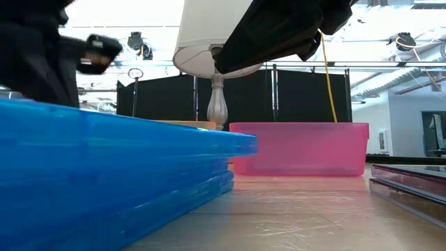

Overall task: Pick & place jewel cases by type
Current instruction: Put the blue CD case into the orange bin

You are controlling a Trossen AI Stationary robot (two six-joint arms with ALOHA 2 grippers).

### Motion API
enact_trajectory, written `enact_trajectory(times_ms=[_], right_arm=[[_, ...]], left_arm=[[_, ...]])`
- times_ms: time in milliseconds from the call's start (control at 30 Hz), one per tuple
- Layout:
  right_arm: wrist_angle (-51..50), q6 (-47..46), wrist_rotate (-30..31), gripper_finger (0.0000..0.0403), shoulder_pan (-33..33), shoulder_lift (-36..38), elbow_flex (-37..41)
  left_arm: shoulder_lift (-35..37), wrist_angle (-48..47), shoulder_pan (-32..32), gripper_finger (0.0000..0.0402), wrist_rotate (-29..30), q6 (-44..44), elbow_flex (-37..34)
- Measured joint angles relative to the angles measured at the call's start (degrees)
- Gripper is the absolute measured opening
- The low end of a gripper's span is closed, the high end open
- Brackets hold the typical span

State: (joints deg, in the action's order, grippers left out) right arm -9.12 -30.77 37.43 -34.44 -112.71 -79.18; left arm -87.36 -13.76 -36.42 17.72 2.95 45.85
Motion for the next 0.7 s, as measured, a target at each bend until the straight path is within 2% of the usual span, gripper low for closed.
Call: enact_trajectory(times_ms=[167,267,367,533,700], right_arm=[[0.14,0.16,-0.63,0.0,0.0,0.25,0.0],[0.22,-0.55,-2.75,0.0,0.3,0.89,-0.02],[0.19,-3.18,-6.5,0.0,0.59,1.78,-0.02],[-1.27,-16.38,-21.15,0.0,1.85,5.12,-0.02],[-11.8,-32.82,-23.76,0.0,0.4,9.17,-0.02]], left_arm=[[4.37,-0.07,-4.25,0.0015,-0.31,-3.04,0.17],[4.1,-0.33,-8.92,0.0005,-1.72,-6.81,0.08],[2.9,0.65,-13.18,0.0009,-0.09,-7.87,0.08],[2.61,1.95,-17.46,0.0013,4.89,-7.79,0.06],[2.61,1.96,-18.89,0.0007,5.33,-8.87,0.06]])
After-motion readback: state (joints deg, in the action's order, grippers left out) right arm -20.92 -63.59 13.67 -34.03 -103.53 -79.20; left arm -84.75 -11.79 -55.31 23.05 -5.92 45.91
